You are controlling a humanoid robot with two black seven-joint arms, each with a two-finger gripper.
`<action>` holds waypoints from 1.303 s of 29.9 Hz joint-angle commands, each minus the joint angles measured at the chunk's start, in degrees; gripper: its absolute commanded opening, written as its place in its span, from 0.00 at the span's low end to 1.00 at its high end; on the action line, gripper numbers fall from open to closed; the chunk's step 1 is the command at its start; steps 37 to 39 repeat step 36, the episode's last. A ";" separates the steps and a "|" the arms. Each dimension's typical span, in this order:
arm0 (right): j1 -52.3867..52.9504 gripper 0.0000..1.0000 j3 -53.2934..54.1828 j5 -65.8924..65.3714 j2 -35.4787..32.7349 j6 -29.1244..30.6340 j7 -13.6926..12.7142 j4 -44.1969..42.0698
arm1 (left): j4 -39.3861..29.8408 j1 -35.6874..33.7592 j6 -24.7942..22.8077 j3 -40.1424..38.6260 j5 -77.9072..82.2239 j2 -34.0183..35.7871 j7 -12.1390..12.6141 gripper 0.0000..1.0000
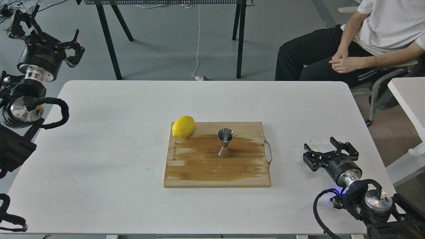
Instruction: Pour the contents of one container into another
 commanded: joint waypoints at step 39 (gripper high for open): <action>31.93 1.00 -2.58 -24.31 -7.92 11.18 17.78 -8.65 | 0.00 0.69 0.00 0.00 0.00 -1.53 0.08 1.00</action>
